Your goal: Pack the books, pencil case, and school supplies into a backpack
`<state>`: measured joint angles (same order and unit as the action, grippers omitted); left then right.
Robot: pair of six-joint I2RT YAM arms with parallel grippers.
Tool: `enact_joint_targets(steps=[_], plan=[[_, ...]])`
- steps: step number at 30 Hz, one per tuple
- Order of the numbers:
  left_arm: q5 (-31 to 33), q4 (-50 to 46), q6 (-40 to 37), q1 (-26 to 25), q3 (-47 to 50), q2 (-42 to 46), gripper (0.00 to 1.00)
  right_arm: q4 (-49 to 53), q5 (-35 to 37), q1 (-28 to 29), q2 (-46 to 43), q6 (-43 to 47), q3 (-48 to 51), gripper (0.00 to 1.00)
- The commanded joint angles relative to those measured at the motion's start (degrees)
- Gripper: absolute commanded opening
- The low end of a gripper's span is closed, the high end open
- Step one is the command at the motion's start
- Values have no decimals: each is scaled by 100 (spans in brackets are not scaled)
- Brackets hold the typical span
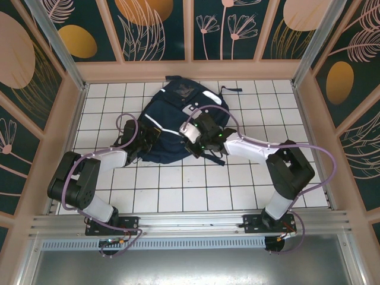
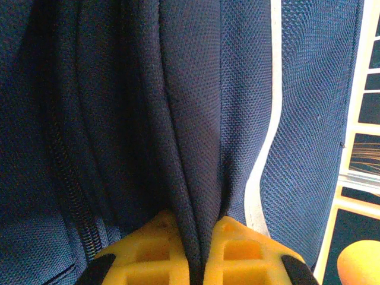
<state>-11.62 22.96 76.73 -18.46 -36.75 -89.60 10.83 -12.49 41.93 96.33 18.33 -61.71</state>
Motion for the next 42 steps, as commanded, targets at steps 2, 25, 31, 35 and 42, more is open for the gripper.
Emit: enact_joint_targets(steps=[2, 25, 31, 35, 42], plan=[[99, -267, -226, 60, 69, 36, 0, 229, 283, -370, -300, 176, 84, 0], [-241, -1005, -1568, 52, -956, 73, 84, -195, 999, -807, -259, -643, -170, 82], [1027, -2030, -2708, 59, -1457, 764, 99, -1441, 1148, -1530, -1588, -1391, 984, 99], [2650, -2595, -3730, 61, -1726, 966, 99, -2236, 1985, -2330, -2264, -1973, 1881, 99], [5442, -2274, -5213, 64, -1434, 667, 99, -4785, 3410, -3523, -2969, -2306, 4095, 99]])
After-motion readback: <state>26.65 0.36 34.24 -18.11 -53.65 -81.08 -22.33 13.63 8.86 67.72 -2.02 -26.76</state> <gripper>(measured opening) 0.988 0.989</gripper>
